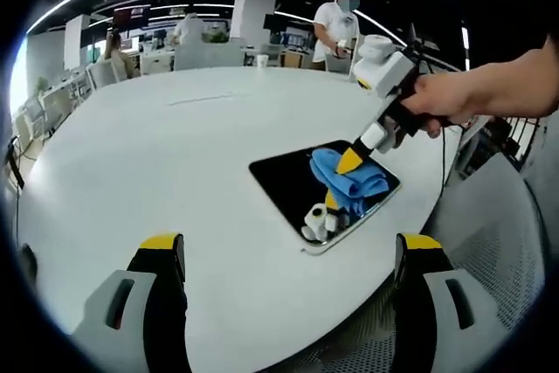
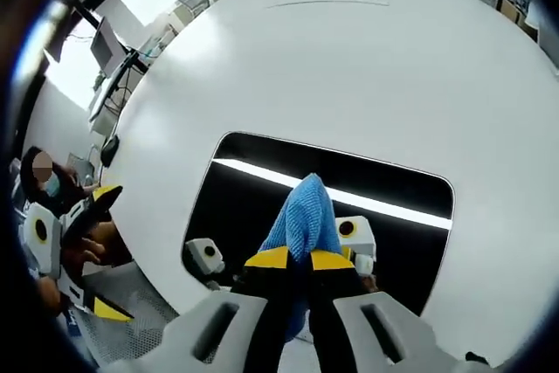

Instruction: Wipe the mirror surface with the cleaning cloth until all visible marks leave the cleaned area.

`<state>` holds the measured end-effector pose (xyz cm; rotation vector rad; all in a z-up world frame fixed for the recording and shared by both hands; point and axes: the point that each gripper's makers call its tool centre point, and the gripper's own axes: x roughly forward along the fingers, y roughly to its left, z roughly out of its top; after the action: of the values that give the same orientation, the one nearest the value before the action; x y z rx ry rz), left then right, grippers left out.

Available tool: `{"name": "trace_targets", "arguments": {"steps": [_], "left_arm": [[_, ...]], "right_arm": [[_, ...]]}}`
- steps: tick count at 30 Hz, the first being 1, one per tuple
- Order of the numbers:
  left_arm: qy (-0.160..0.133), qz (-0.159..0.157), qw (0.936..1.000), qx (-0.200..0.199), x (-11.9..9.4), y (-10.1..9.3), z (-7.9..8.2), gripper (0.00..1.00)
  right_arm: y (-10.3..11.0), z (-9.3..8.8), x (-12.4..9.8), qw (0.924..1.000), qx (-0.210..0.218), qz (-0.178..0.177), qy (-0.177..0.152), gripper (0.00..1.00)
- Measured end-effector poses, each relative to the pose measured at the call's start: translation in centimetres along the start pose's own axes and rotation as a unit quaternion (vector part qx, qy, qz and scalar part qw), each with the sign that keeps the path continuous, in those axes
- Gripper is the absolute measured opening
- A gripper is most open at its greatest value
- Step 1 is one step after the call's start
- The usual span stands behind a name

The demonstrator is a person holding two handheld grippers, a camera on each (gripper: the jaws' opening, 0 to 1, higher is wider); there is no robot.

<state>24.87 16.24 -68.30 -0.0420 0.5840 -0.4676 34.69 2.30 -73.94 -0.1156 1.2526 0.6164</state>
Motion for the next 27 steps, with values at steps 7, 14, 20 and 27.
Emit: {"name": "trace_targets", "arguments": {"steps": [7, 14, 20, 27], "left_arm": [[0.002, -0.003, 1.0000, 0.001, 0.0, -0.1, 0.0, 0.99], [0.007, -0.009, 0.9999, 0.004, 0.1, -0.3, -0.2, 0.99], [0.008, -0.011, 0.9999, 0.005, 0.1, -0.4, -0.3, 0.99], [0.010, -0.013, 0.9998, 0.007, 0.1, -0.5, -0.3, 0.99]], "right_arm": [[-0.5, 1.2, 0.4, 0.9997, -0.021, -0.010, 0.003, 0.01], [-0.8, 2.5, 0.7, 0.9989, -0.041, -0.023, 0.001, 0.01], [-1.3, 3.8, 1.0, 0.9983, -0.049, -0.032, -0.001, 0.01], [-1.6, 5.0, 1.4, 0.9962, -0.074, -0.045, -0.008, 0.01]]}}
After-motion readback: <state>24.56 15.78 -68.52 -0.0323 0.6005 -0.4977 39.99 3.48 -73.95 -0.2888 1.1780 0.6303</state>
